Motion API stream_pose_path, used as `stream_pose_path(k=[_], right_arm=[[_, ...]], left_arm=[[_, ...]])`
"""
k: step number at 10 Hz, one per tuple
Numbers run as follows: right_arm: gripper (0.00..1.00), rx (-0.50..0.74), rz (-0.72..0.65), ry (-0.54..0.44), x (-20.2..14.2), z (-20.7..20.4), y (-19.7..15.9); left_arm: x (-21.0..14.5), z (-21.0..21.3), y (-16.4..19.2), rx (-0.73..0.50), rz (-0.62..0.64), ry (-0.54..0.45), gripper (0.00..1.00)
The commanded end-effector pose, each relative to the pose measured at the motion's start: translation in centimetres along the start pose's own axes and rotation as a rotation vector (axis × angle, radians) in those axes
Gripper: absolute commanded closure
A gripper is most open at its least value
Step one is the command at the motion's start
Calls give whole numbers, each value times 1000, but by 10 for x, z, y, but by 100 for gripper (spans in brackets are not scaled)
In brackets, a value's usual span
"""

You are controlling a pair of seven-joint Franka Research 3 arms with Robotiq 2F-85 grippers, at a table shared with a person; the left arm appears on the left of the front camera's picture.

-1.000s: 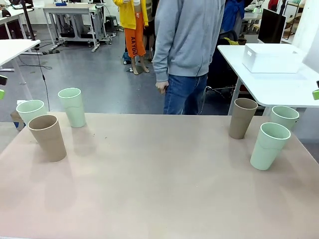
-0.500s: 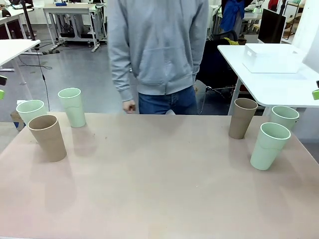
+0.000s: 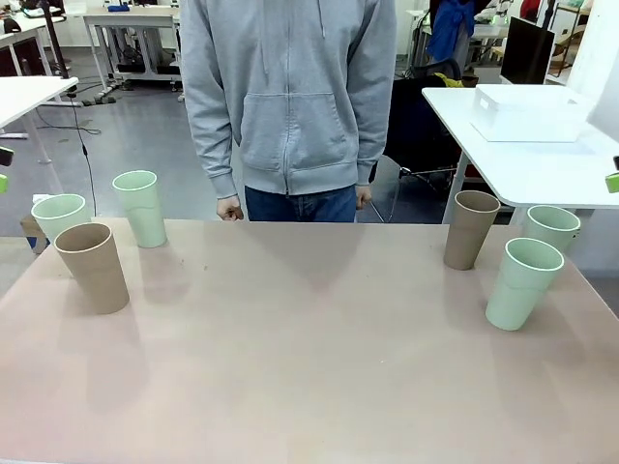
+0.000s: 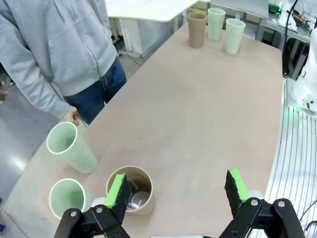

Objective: Stack the cups and store them in the basket.
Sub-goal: Pick up two Reusable plastic cups , one in each hand.

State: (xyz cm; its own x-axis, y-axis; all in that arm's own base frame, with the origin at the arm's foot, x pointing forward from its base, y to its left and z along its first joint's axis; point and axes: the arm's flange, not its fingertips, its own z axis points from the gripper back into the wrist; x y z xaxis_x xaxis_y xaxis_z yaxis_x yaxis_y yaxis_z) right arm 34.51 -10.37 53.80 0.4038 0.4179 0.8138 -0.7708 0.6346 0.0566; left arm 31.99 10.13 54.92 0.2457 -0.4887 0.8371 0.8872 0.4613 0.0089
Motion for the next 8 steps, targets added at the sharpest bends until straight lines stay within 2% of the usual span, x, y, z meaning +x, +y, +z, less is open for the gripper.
stream_pose_path(k=[1,8], right_arm=[[0,8,23,-20,1,1,-4],[0,8,23,-20,1,1,-4]], left_arm=[[1,-1,2,-4,-19,-21,0],[1,-1,2,-4,-19,-21,0]])
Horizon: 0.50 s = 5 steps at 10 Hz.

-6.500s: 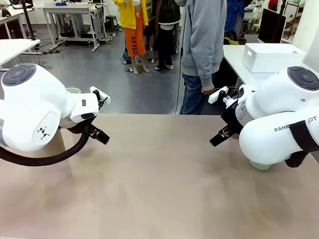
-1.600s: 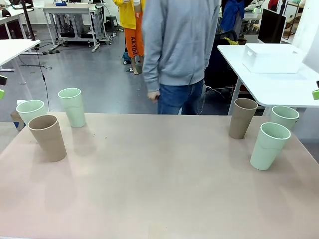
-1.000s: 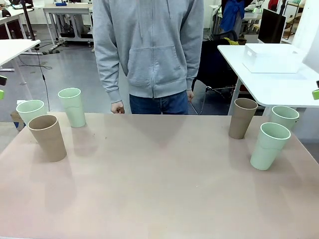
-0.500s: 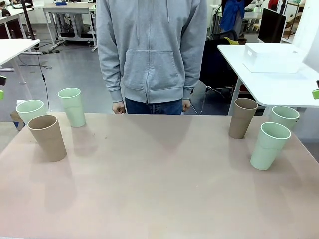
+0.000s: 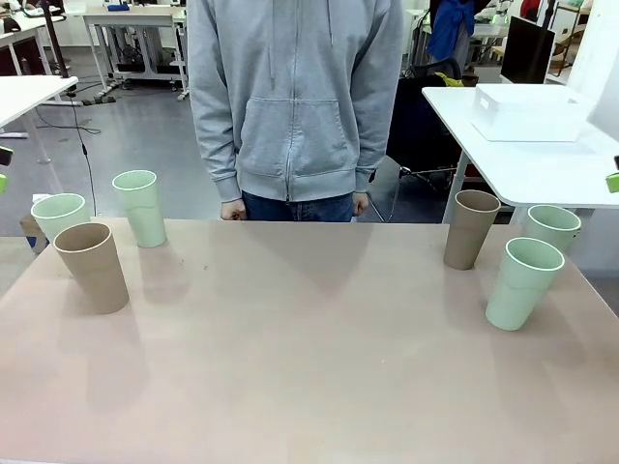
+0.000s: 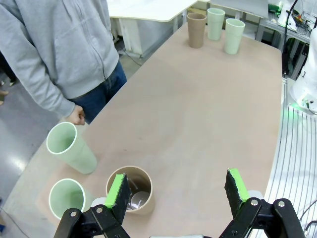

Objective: Stack the cups and store them in the basket.
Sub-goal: Pick up two Reusable plastic cups , one in each hand.

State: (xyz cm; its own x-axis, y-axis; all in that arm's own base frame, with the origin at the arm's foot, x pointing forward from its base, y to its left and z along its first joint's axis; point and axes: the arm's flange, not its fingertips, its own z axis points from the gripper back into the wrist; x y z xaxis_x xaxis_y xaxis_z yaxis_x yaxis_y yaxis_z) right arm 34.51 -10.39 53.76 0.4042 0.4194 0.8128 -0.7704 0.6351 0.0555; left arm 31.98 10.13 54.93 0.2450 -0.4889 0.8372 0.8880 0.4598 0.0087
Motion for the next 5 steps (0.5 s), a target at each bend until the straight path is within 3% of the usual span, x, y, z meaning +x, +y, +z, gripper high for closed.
stream_pose_path(k=[1,5], right_arm=[[0,10,22,-22,1,1,-3],[0,10,22,-22,1,1,-3]], left_arm=[[1,-1,2,-2,-19,-21,0],[1,-1,2,-2,-19,-21,0]])
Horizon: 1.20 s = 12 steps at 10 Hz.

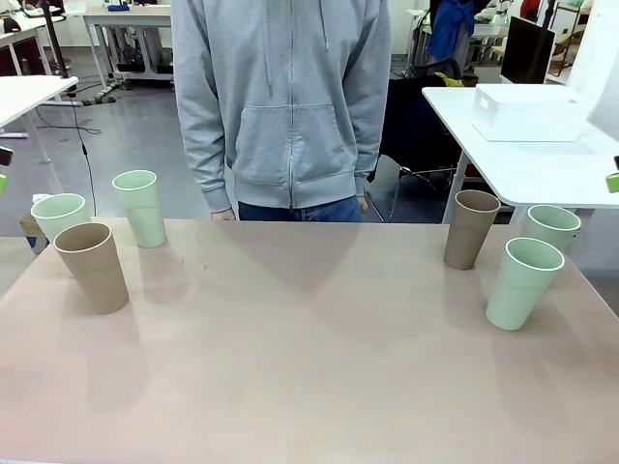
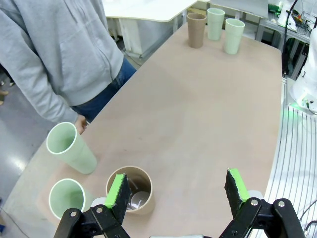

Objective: Stack the cups and store them in the basket.
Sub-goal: Pick up two Reusable plastic cups , one in each hand.

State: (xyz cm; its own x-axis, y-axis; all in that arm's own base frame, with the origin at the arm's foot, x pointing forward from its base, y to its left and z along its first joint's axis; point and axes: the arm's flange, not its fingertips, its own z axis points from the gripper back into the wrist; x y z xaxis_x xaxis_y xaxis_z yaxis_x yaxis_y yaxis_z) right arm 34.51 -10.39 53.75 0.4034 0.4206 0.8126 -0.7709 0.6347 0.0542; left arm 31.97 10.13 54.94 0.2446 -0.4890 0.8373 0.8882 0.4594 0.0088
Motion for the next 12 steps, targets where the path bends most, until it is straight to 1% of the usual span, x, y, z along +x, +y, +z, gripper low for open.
stream_pose_path(k=[1,7,8,9,10,11,12], right_arm=[[0,10,21,-22,1,1,-3],[0,10,21,-22,1,1,-3],[0,0,1,0,0,0,0],[0,1,-42,-45,-2,0,-33],[0,8,-49,-105,-7,1,-69],[0,108,-34,-184,-13,0,-102],[0,144,-38,-263,-26,-1,-138]], left_arm=[[1,-1,2,-2,-18,-21,0],[1,-1,2,-2,-18,-21,0],[0,0,0,0,0,0,0],[-2,4,25,14,4,-17,0],[-4,11,51,23,-7,-47,0],[-9,19,77,5,-26,-83,0],[-20,28,105,1,-21,-150,0]])
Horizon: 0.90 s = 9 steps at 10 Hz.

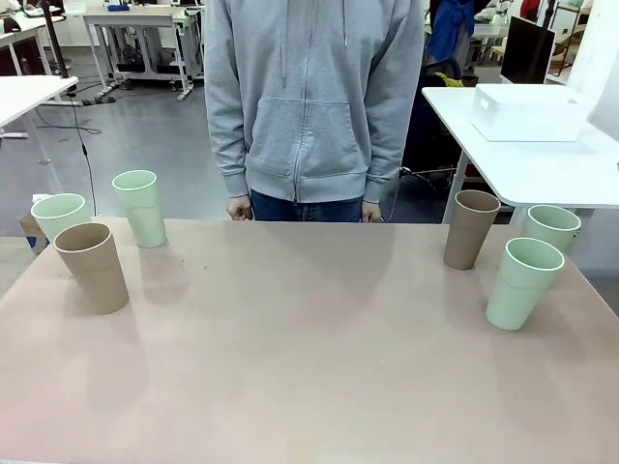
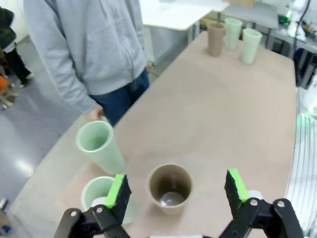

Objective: Stack the cups and store them in the basket.
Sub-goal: Pick up two Reusable plastic cups , one in each hand.

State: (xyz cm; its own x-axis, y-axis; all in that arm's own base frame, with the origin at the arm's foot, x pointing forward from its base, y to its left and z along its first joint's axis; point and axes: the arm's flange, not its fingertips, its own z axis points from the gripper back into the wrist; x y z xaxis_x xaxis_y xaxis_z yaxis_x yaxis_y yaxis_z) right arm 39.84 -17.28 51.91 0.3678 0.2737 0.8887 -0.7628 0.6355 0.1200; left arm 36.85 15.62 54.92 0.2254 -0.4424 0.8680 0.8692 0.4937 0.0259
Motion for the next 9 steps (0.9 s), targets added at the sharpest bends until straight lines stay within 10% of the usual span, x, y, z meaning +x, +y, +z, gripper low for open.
stream_pose_path(k=[1,5,9], right_arm=[[0,144,37,-153,-15,-3,-78],[0,163,122,-231,-78,-3,-149],[0,202,109,-282,-155,-26,-163]], left_arm=[[-19,13,57,-54,-15,-154,0],[-88,21,109,-43,-105,-360,0],[-158,1,143,-143,-10,-361,0]])
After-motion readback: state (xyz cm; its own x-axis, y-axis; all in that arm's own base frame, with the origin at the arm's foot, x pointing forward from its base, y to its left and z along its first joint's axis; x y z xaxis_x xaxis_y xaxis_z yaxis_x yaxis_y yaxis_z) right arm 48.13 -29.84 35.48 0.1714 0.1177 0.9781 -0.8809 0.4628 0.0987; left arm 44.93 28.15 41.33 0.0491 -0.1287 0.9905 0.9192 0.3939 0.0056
